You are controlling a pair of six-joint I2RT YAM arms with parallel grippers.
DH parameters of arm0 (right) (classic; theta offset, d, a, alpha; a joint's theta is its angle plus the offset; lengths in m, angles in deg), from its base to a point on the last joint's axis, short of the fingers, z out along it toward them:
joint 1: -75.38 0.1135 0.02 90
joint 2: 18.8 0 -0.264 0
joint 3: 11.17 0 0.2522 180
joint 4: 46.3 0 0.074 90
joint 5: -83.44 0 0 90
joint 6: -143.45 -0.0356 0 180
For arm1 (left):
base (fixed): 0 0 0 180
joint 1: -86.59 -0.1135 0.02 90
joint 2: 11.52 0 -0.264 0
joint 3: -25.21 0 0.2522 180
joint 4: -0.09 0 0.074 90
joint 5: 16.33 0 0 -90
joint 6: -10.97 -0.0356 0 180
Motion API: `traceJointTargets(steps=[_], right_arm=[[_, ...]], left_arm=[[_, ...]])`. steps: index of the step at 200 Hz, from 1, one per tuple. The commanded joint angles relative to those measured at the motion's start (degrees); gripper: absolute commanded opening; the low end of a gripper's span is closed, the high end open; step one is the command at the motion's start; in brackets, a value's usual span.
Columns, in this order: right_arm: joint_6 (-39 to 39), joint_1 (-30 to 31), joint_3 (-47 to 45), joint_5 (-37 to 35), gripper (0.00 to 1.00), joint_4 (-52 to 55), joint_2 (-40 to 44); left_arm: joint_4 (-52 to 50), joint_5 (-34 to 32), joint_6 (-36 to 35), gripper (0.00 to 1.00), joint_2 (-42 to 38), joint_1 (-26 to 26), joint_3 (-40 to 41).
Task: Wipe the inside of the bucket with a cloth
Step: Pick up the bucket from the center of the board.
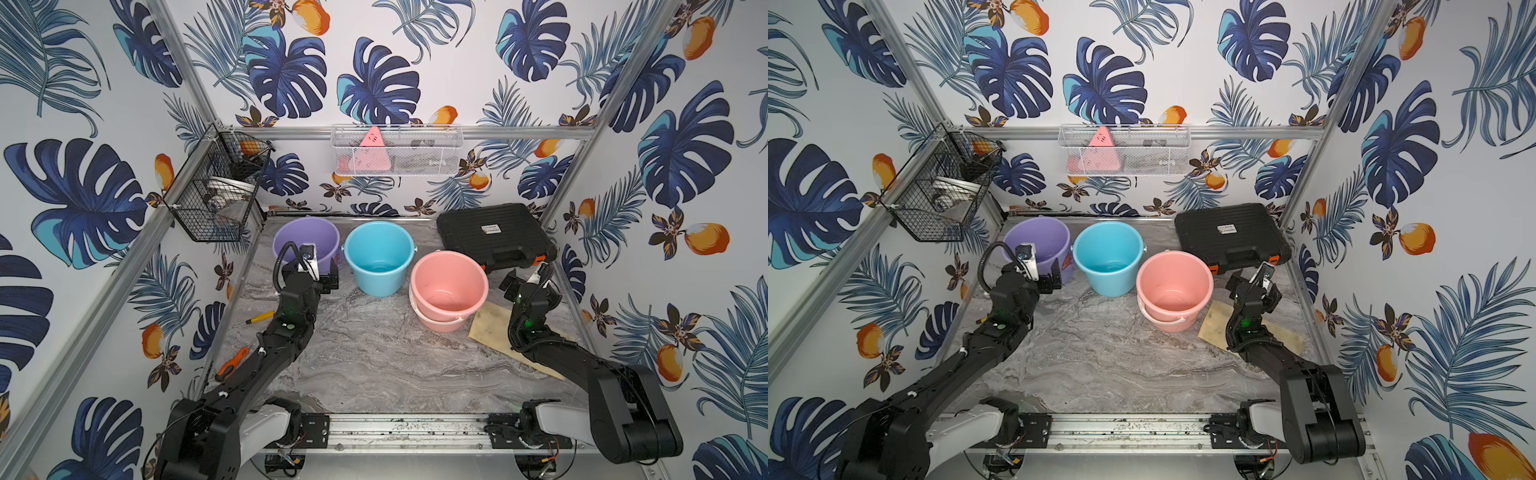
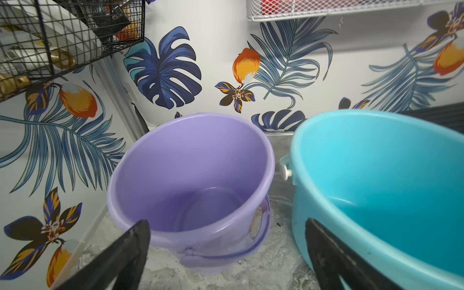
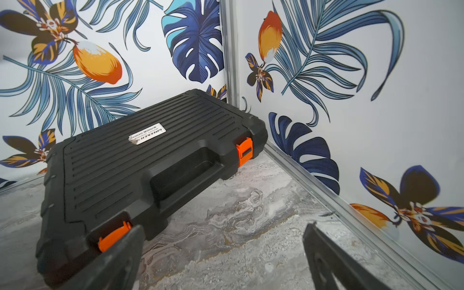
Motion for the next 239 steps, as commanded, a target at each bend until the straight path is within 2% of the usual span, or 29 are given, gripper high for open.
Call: traceJointTargets(steps=[1, 12, 27, 39, 50, 70, 84, 107, 129, 160, 188, 239], right_arm=[[-7.7, 0.1, 1.5, -2.0, 1.00, 13.9, 3.9], [-9.9, 0.1, 2.6, -1.3, 1.00, 19.2, 5.8], [-12.1, 0.0, 4.6, 0.1, 1.00, 25.2, 6.8], [-14.7, -0.2, 6.8, 0.7, 1.00, 30.5, 6.6], [-16.1, -0.4, 9.0, 1.9, 1.00, 35.2, 5.7], [-19.2, -2.1, 12.7, 5.3, 1.00, 42.6, 4.2], [-20.9, -4.7, 14.7, 9.9, 1.00, 46.4, 3.7], [-23.1, -9.9, 16.6, 18.7, 1.00, 50.9, 3.1], [-22.3, -11.7, 17.0, 21.3, 1.00, 53.1, 2.5], [-20.7, -13.2, 18.6, 24.2, 1.00, 56.1, -1.6], [-21.2, -13.9, 18.4, 27.8, 1.00, 55.9, -3.2], [-20.9, -13.9, 19.1, 30.0, 1.00, 56.2, -4.7]], left_arm=[[-18.0, 2.7, 9.9, 0.99, -0.5, 1.1, -7.9], [-27.1, 2.1, 11.3, 0.99, 1.9, 3.3, -15.0], [-39.9, -3.1, 13.9, 0.99, 7.0, 8.2, -24.9], [-47.3, -2.4, 16.9, 0.99, 10.7, 11.7, -31.1], [-51.1, -3.0, 19.6, 0.99, 13.1, 16.1, -35.0], [-56.5, -8.7, 27.2, 0.99, 16.3, 24.9, -41.3], [-61.0, -7.7, 31.6, 0.99, 19.4, 28.5, -46.0], [-65.0, -0.4, 39.6, 0.99, 24.1, 30.9, -51.0], [-61.8, 5.9, 45.7, 0.96, 26.3, 32.8, -50.7], [-66.8, 4.3, 48.6, 0.93, 31.7, 36.4, -57.3], [-68.4, 5.5, 50.8, 0.94, 35.2, 36.6, -59.8], [-71.8, 7.5, 51.8, 0.90, 42.1, 36.6, -65.8]])
